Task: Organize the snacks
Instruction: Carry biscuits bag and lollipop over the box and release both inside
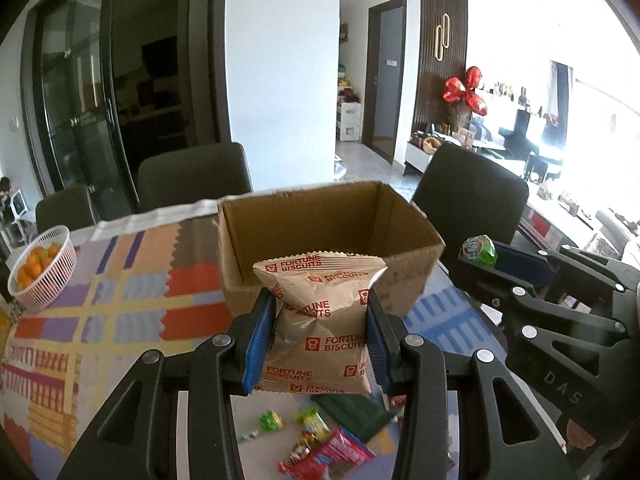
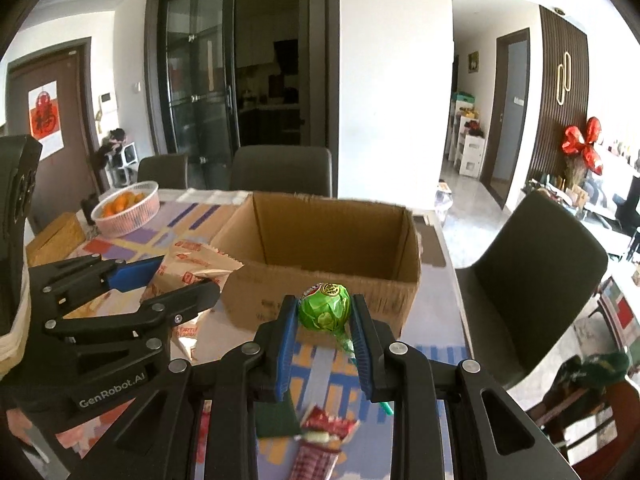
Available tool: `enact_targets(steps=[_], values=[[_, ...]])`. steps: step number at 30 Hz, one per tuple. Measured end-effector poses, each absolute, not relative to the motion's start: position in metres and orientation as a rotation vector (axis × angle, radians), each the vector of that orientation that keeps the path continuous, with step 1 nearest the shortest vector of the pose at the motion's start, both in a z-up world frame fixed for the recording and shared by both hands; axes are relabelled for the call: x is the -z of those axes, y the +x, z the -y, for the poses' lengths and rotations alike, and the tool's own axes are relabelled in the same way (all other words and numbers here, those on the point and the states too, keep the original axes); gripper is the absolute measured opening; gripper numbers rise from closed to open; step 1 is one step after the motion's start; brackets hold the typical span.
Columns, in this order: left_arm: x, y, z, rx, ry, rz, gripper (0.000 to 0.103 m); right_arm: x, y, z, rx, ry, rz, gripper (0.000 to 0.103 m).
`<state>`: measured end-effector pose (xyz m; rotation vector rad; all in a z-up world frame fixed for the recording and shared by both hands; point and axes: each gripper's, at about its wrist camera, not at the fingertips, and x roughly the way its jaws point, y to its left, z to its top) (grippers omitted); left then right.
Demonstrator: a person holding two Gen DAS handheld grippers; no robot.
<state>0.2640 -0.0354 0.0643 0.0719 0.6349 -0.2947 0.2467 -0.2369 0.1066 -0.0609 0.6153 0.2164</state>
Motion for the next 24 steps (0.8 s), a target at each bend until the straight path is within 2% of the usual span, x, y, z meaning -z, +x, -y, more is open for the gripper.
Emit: enact_targets(steps=[13,24], values=[[-0.078,0.313,0.037,0.252,0.12,-0.612,0.043,-0.126,0.303,0.236,-0.198,-0.072,-0.6,0.027],[-0.078,0.373,0.037,0.276,0.079,-0.681,0.043,-0.117,0.36,0.234,-0.181,-0.082,-0.667,0.027]])
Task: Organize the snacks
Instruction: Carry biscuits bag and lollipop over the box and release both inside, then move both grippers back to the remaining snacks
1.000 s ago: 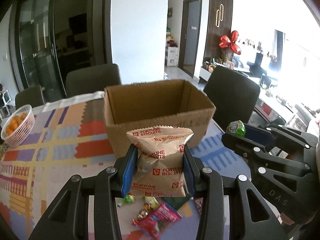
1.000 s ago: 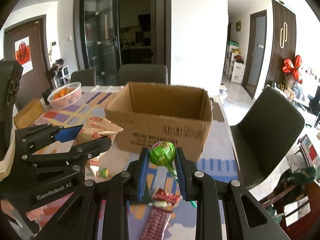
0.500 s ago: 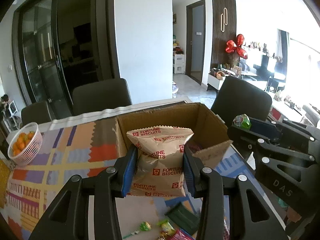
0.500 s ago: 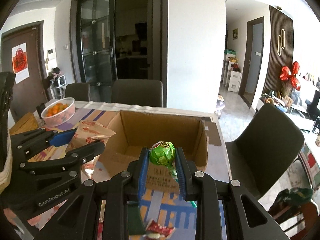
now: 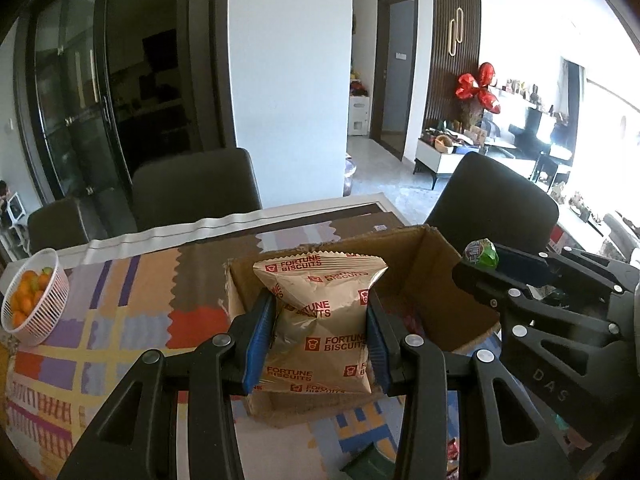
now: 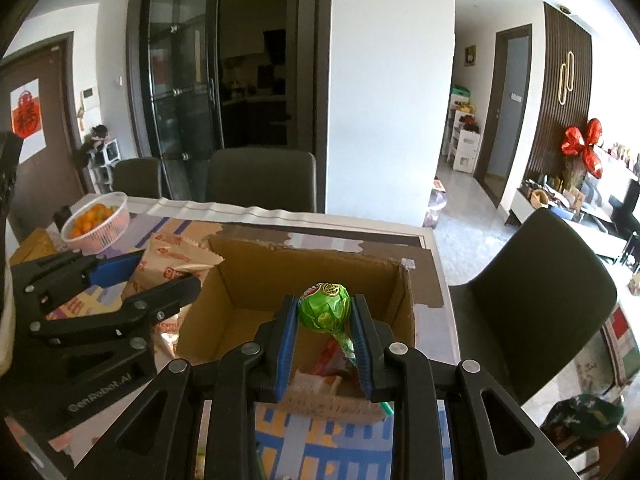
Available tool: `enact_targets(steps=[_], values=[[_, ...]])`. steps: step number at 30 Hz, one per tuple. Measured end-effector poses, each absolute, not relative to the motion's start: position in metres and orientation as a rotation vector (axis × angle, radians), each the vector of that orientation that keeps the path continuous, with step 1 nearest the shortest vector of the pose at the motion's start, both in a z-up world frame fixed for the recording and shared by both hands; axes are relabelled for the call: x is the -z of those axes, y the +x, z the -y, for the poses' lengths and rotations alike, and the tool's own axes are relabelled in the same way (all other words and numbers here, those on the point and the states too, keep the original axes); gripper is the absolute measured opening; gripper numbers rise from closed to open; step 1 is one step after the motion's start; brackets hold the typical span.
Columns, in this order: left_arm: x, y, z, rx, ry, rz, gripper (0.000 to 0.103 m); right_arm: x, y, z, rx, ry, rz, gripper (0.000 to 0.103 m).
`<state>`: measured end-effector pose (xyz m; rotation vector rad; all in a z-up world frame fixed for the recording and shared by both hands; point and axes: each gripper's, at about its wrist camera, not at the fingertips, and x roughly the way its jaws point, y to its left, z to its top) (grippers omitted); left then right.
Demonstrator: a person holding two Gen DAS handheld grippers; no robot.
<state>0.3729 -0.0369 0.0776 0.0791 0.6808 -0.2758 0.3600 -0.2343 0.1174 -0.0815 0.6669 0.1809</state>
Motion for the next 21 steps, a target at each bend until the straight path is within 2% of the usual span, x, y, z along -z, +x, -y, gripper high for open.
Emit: enact_targets(steps=[5,8,10,11,13,21], values=[[-0.076,0.388,0.042,0.244,0.118,-0.687,0.046,-0.114,0.378,0.235,-0.146,-0.096,-0.676,0.027],[-0.074,0.392,0.043,0.215,0.135,-0.695,0.064,-0.113,0.381,0.236,-0.12,-0.089,-0.676,0.03],[-0.072,0.388,0.042,0.198,0.14,-0.694,0.068,-0.113,0.383,0.238,-0.114,-0.068,-0.69,0.052],[-0.071,0.386,0.04,0.193,0.14,-0.695,0.069,-0.114,0.382,0.24,-0.104,-0.058,-0.692,0.054],[-0.071,0.378,0.036,0.177,0.137,-0.699,0.074,-0.115,0.376,0.242,-0.086,-0.063,-0.67,0.054],[-0.083,0.33,0.025,0.152,0.146,-0.643,0.08,-0.118,0.342,0.248,-0.073,-0.074,-0.639,0.057]])
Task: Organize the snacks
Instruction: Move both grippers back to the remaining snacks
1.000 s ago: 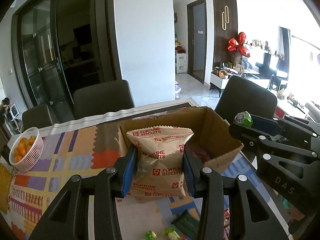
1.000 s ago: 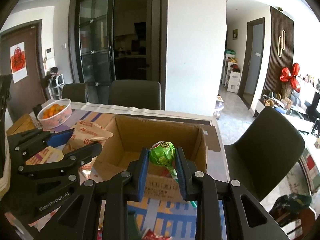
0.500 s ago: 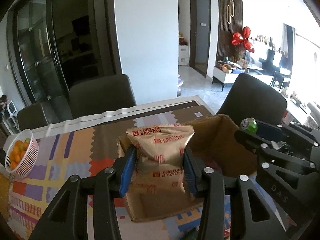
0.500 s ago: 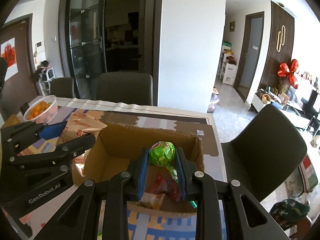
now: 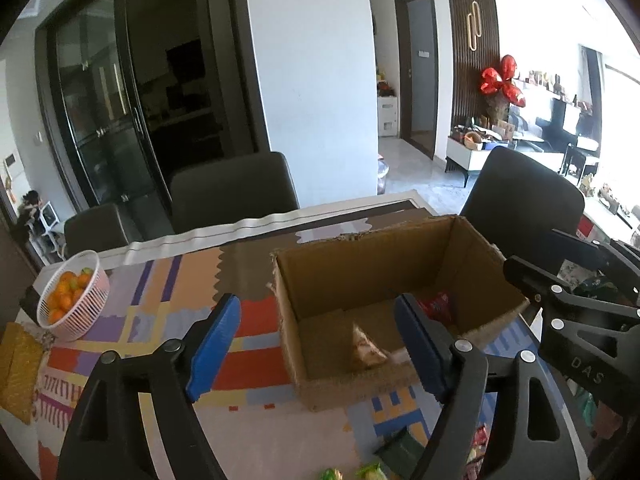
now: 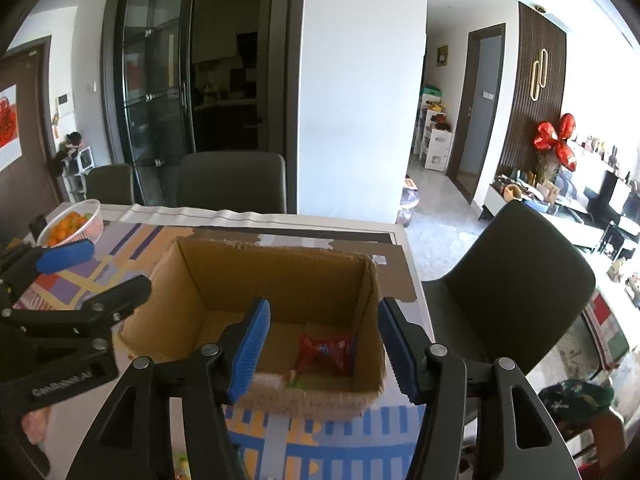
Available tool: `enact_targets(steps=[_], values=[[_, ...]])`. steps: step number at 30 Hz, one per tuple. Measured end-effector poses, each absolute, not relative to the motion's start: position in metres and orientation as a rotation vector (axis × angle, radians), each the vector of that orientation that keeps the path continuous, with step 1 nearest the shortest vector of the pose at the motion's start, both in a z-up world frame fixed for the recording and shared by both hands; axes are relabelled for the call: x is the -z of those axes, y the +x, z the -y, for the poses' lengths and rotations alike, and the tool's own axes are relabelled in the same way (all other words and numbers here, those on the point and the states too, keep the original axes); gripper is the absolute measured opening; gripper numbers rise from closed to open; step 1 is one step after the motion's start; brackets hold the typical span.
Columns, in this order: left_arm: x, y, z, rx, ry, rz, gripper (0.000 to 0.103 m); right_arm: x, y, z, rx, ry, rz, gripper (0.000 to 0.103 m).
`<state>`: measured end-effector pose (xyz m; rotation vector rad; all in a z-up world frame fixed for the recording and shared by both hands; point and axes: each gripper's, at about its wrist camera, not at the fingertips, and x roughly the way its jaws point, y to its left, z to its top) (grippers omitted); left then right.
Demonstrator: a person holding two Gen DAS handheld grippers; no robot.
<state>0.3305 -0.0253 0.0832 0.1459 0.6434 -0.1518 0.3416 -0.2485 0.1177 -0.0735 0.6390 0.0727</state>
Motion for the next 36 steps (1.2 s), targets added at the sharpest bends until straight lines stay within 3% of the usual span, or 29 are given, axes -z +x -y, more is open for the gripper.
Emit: enact_targets(steps=[18,36], values=[[-0.07,0.227,0.017,0.205,0.171,-0.632,0.082,-0.113,0.242,0.246,-0.109,-0.052,-0.6,0.06],[-0.007,0.175,0.008,0.247,0.148,-0.772,0.082,-0.051,0.196,0.248,-0.116,-0.031,-0.769,0.06]])
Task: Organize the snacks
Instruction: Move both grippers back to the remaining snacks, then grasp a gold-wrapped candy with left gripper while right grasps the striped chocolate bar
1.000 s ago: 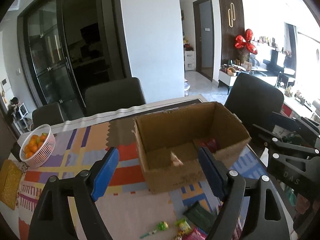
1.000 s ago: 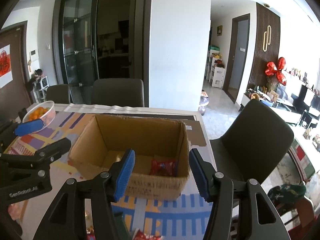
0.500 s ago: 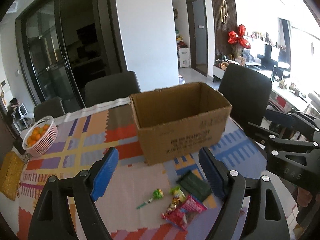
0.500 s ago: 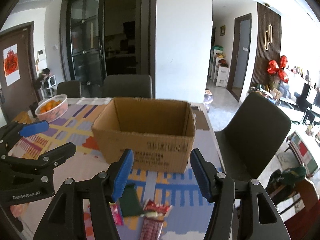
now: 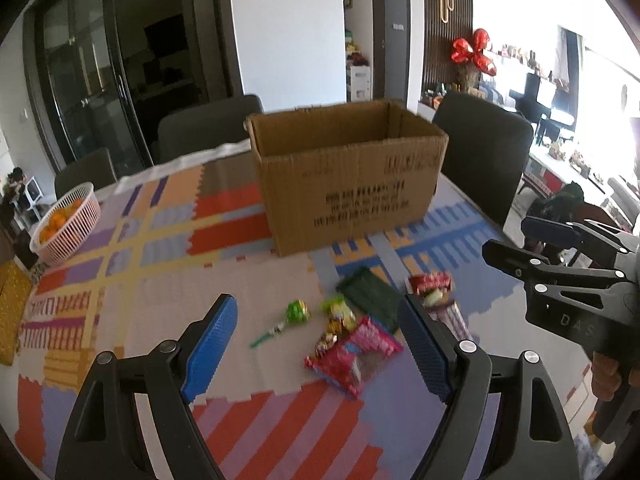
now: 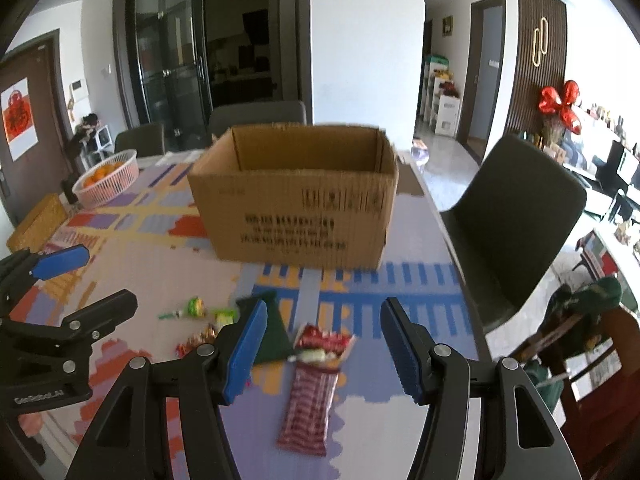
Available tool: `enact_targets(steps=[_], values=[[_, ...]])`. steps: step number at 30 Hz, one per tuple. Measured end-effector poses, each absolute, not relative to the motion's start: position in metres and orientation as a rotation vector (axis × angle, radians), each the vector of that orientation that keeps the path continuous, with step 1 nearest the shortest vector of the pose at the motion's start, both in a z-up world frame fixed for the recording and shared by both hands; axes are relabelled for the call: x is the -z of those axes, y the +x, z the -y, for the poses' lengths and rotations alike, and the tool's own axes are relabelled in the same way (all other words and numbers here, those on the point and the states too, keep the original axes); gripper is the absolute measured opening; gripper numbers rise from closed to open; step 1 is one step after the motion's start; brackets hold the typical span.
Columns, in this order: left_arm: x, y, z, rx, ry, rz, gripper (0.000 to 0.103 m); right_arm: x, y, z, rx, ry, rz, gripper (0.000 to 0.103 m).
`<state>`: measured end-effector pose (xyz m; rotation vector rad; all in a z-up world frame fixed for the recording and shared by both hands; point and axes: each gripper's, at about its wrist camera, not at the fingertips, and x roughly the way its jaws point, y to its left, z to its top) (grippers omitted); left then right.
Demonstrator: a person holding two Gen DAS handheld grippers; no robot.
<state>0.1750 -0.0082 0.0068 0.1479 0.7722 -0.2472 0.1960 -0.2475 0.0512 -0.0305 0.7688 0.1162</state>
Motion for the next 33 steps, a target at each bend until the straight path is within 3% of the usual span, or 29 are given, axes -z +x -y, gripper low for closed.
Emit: enact_targets(steps=[14,33], values=[[0.042,0.179,-0.001,0.239,0.15,-0.876,0.08,0.007,0.19,0.242,-0.091,-0.011,-0.932,0.06],[0.094,0.227,0.003,0.285,0.108,-0.993,0.05,0.06,0.208,0.241,-0.031,0.025,-1.082,0.06]])
